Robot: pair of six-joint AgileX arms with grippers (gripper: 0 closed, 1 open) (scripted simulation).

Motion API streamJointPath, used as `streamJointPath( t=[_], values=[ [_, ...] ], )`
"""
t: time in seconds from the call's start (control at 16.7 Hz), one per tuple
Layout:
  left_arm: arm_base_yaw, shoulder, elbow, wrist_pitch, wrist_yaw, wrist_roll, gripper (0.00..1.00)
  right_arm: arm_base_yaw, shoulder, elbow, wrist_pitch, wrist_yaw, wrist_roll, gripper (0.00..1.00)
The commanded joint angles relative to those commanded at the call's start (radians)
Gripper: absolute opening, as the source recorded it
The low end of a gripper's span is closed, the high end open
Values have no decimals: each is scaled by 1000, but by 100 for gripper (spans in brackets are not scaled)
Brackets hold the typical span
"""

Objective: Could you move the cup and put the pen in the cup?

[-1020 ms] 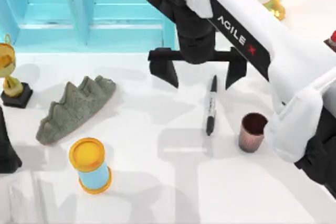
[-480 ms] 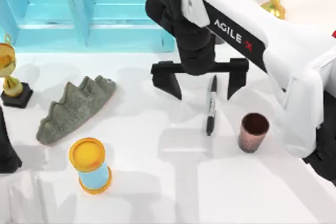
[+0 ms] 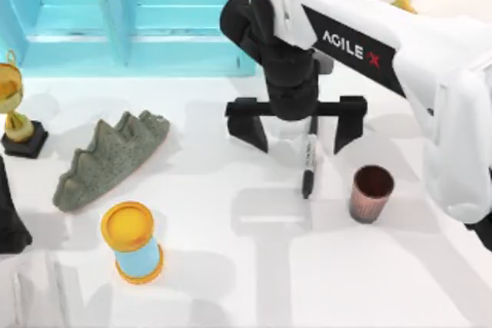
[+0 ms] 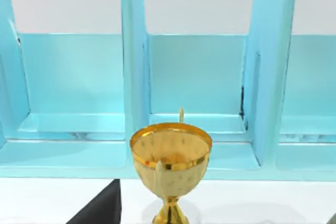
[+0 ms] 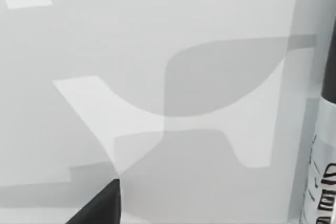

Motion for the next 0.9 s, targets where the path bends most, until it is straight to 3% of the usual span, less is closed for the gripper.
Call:
streamJointPath(
  t=[0.42, 0.9],
  values=[
    [0, 0, 0, 0, 0, 0, 100, -5, -70, -210, 141, 0, -5, 100],
    [0, 0, 0, 0, 0, 0, 100, -5, -80, -243, 163, 0, -6, 100]
  ],
)
